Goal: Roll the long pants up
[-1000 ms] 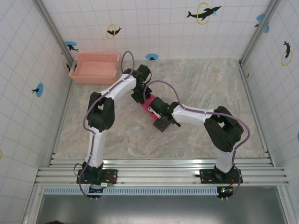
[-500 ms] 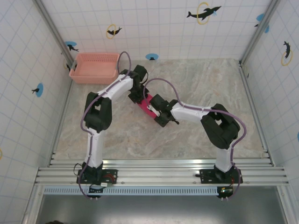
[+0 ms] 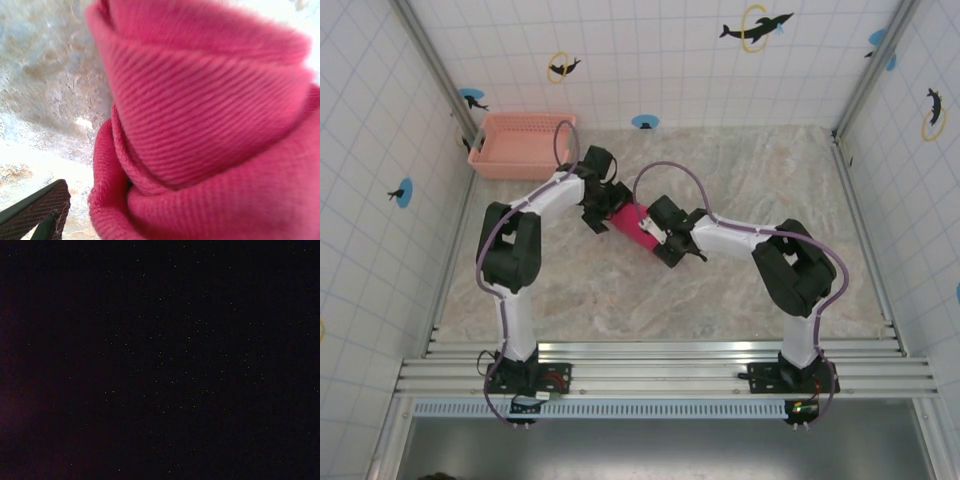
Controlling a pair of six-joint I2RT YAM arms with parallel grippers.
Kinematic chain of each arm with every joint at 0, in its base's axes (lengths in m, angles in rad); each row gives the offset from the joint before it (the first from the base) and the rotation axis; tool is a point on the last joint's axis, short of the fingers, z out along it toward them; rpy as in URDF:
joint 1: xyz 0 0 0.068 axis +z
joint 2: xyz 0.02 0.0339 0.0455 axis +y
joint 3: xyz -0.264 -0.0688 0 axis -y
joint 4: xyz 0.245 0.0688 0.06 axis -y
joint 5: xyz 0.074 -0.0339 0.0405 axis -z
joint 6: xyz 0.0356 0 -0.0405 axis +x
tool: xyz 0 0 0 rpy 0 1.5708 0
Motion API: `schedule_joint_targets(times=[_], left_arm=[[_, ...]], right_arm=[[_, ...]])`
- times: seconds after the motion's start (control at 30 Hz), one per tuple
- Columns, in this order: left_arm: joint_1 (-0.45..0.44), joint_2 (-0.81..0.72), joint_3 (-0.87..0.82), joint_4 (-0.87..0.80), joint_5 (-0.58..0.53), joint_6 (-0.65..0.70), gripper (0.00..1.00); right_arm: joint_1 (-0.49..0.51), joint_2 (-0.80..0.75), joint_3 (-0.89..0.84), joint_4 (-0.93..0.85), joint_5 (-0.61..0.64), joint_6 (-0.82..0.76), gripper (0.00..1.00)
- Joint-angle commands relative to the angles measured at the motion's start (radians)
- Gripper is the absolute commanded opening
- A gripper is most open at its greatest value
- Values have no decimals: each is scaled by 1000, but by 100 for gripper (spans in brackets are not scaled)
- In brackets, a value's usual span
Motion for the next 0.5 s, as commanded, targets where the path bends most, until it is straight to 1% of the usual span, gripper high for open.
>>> schedule_joint_targets(times=[0.0,0.07,0.13,0.2,0.27,0.4,0.47], left_arm=[[20,-77,39,-5,-25,-30,97],[21,-90,40,-14,-21,-70,97],[20,-90,64,-56,-15,-96,97],[13,-85,128,-176,-52,-106,97],[-5,-90,167,-252,-98,-131,97],[-56,-122,152,-263,-160,-189,97],[-73,-124,137,-264,-172,-218,97]], right_arm=[[-18,24,-25,-41,7,19,0],[-18,28,-20,-45,5,18,0],[-18,27,-19,-49,9,15,0],[-19,28,-17,-48,10,15,0],[-19,29,-14,-48,9,18,0],[-19,35,-8,-50,5,18,0],[-19,37,-7,-50,4,17,0]])
